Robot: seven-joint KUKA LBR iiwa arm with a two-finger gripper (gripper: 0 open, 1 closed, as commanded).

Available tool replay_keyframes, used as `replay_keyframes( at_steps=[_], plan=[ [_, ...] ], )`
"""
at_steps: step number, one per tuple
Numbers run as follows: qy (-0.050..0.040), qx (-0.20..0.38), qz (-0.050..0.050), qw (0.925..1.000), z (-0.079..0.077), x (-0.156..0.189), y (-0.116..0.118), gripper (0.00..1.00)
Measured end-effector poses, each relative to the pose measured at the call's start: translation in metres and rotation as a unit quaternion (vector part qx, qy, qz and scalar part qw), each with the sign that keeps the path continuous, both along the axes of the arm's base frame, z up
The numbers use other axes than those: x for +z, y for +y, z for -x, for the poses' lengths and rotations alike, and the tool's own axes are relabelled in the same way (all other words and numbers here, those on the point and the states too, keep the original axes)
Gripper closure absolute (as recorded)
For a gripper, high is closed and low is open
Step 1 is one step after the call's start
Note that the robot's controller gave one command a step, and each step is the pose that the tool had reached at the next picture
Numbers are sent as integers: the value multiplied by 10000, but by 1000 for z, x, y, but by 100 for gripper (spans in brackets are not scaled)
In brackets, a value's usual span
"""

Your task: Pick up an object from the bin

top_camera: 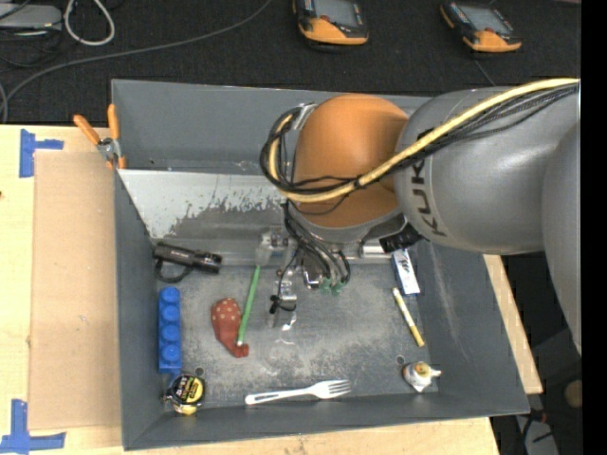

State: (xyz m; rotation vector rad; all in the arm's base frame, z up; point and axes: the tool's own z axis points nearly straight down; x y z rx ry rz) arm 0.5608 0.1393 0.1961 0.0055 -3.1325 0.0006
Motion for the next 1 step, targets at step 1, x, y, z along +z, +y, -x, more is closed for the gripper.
replay_keyframes(
  at_steps=[1],
  plan=[
    [-38,-19,-5,10000,-2,5,-1,0]
  ],
)
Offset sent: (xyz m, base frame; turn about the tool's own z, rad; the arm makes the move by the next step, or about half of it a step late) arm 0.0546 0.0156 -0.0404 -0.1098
